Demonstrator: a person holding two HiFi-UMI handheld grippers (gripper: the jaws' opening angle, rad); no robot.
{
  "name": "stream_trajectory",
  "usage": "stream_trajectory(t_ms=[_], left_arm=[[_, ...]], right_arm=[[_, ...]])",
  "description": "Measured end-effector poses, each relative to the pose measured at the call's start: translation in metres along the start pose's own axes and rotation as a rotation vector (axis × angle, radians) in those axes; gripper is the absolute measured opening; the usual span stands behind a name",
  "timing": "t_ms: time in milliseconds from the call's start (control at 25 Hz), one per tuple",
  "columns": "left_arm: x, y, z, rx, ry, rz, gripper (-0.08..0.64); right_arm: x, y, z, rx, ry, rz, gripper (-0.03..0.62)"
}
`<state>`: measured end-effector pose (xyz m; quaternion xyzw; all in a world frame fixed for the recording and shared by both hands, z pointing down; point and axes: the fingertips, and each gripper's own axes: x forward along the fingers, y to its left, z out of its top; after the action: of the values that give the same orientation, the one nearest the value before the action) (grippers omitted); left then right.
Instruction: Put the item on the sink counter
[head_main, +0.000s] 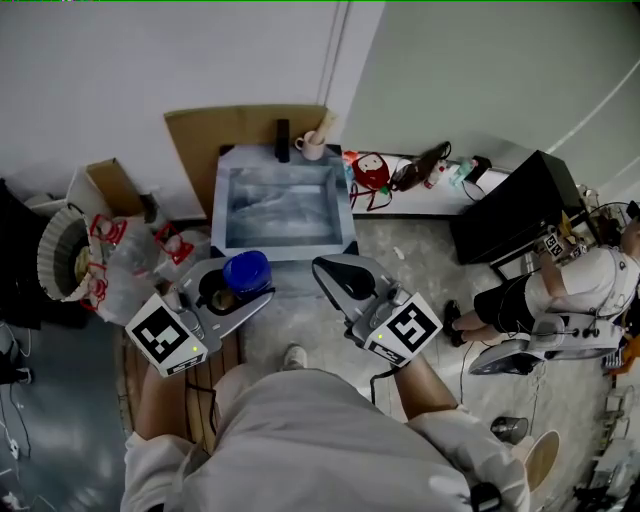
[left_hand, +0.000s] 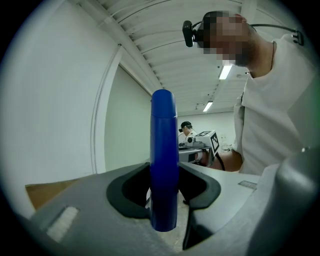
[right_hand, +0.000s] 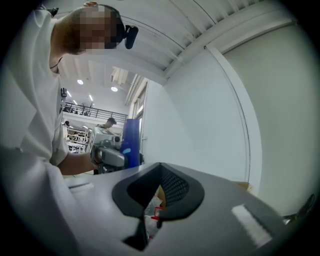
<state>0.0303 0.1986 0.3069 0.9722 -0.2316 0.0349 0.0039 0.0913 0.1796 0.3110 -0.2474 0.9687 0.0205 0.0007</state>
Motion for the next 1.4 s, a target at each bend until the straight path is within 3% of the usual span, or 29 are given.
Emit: stream_trajectory(t_ms=[480,1400], left_arm=[[0.023,0.058,-0.009,-0.031,0.026,0.011,0.164],[0.041,0.243,-0.02,-0.029,0.012,-0.085,0.164]], right_arm=[[0.039,-0.052,-0.016,0.048,0.017,0.024,0.005],[0.181,-0.167,-0.024,0.03,0.032,-0.08,0.005]])
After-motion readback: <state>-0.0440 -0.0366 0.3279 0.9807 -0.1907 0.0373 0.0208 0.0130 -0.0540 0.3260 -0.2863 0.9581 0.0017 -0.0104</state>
